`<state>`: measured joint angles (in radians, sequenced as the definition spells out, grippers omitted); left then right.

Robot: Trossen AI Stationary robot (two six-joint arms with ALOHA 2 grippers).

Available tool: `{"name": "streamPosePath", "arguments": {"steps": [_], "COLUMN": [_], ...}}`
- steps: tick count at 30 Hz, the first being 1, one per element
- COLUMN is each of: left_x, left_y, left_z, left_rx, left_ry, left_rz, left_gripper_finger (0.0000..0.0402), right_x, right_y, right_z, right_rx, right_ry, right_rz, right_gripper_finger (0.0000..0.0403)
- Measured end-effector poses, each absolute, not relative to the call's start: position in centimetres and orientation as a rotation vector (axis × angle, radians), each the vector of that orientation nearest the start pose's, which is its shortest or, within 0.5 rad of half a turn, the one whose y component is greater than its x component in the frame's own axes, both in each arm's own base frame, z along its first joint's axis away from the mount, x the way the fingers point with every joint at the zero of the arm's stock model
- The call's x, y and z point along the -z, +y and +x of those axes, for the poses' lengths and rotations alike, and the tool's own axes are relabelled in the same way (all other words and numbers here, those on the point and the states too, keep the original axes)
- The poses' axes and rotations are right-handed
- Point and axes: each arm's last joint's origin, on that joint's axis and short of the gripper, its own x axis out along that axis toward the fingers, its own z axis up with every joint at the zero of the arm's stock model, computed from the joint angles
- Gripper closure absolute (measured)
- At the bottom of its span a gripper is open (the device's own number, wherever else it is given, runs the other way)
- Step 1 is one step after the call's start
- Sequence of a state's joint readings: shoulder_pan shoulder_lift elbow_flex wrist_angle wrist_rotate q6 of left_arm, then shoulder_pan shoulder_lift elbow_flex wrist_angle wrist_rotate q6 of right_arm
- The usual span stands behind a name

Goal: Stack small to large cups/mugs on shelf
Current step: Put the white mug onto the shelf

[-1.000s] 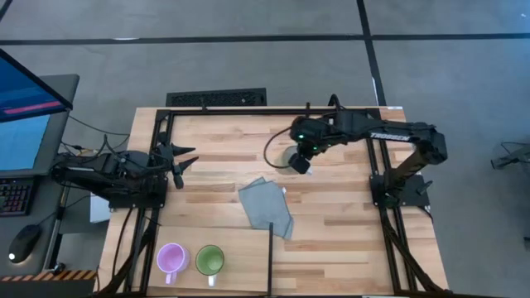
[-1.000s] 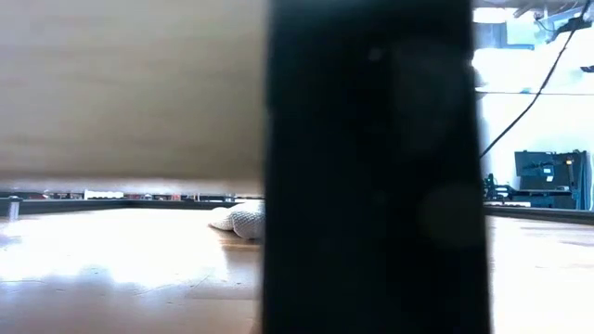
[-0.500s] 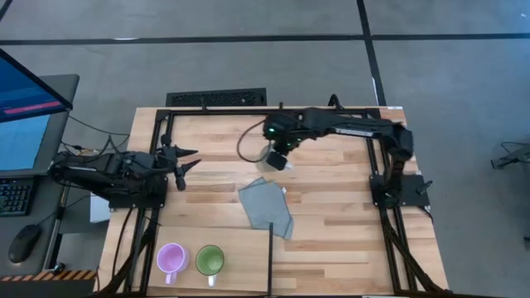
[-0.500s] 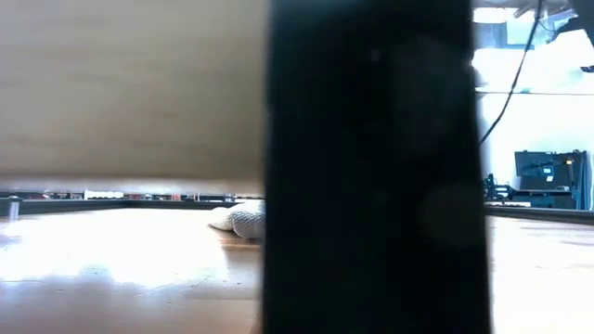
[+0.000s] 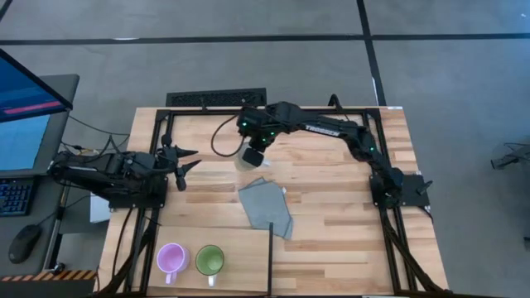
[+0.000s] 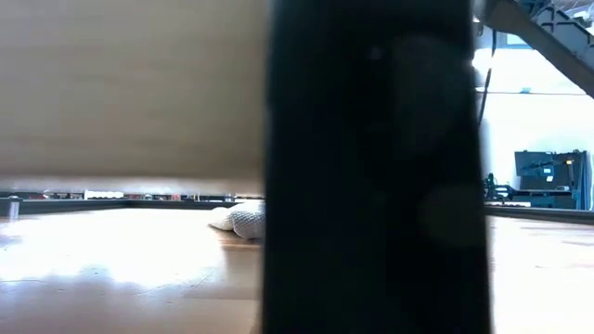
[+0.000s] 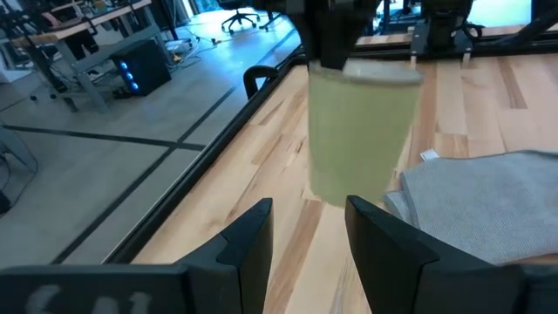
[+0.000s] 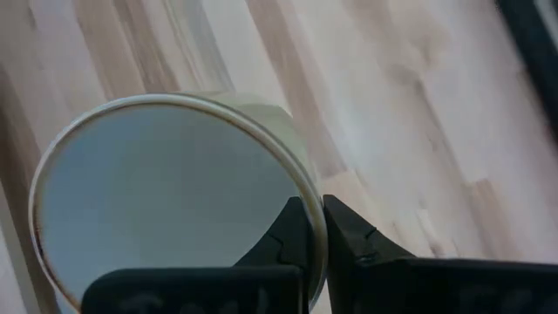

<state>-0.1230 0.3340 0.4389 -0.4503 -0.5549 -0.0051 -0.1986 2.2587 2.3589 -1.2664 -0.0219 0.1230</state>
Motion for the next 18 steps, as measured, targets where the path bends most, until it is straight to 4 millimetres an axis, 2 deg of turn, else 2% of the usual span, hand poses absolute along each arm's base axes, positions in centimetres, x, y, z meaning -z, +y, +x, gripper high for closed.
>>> {"name": "streamPosePath", "arguments": {"steps": [9, 18], "left_x": [-24.3, -24.3], "left_y": [0.4, 0.4], "left_z": [9.6, 9.6], "left_rx": [-0.431, -0.432], "left_ry": [0.331, 0.334], "left_rz": [0.103, 0.091], "left_gripper_finger": [0.0264, 0.0264], "right_x": [-26.3, -24.2], "right_y": [-9.6, -10.0], "right_z": [46.3, 46.9], "right_rx": [0.225, 0.219], "right_ry": [1.272, 1.322], "right_rz": [0.296, 0.342], "right_gripper_finger": [0.0376, 0.0376]}}
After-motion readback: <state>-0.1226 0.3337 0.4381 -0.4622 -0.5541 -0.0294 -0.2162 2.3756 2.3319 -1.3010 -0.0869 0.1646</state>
